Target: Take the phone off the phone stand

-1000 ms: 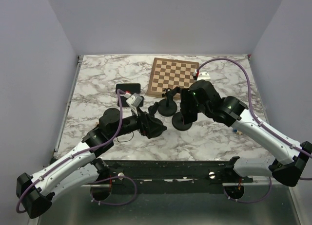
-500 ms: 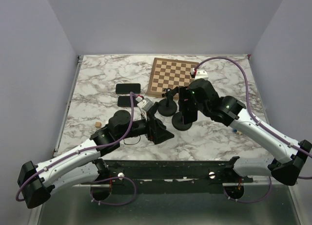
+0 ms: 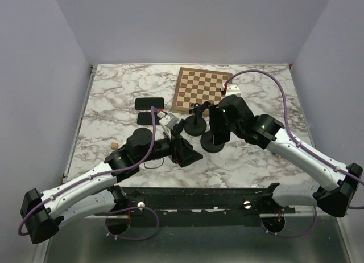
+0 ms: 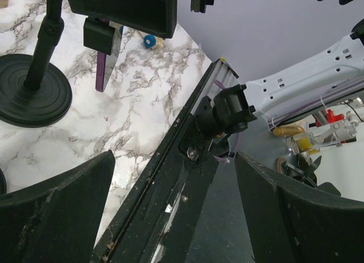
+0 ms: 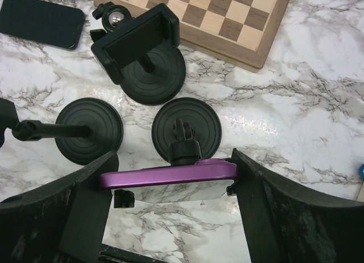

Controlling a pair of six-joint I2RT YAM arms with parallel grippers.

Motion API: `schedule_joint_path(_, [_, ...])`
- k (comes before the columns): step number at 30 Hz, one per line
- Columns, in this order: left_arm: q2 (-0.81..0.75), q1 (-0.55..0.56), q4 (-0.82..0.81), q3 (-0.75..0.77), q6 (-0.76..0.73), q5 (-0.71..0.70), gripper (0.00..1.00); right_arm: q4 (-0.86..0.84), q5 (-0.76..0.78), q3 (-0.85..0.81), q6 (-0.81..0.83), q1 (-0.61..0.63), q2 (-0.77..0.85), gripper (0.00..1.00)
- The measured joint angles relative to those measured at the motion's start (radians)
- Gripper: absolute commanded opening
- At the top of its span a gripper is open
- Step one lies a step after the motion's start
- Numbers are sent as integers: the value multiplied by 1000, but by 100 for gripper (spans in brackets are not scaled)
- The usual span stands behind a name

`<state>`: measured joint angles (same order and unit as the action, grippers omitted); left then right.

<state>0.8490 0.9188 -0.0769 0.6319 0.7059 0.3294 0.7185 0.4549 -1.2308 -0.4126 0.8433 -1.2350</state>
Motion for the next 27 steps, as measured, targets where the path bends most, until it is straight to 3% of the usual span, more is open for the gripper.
schedule_joint_path(6, [0,0,4,0,-2,-8,85,-9,2,3,10,0,5,63])
schedule_joint_path(8, [2,0,4,0,-3,-9,81,-15,2,8,15,0,7,50])
schedule_joint_path(12, [46,1,7,36,-23,-12,71,-29,2,21,21,0,18,6])
schedule_joint_path(13, [68,4,9,56,-37,-18,69,-33,2,25,21,0,21,1])
schedule_joint_path(17, [141,29,16,133,-121,-55,60,-38,5,30,21,0,24,1])
schedule_joint_path(20, [177,47,-2,154,-196,-100,59,-38,5,30,21,0,24,1])
schedule_joint_path(23, [215,58,-48,145,-269,-159,80,-43,-2,33,21,0,27,1])
schedule_joint_path(27, [277,65,-108,138,-325,-233,85,-47,-16,41,21,0,40,1])
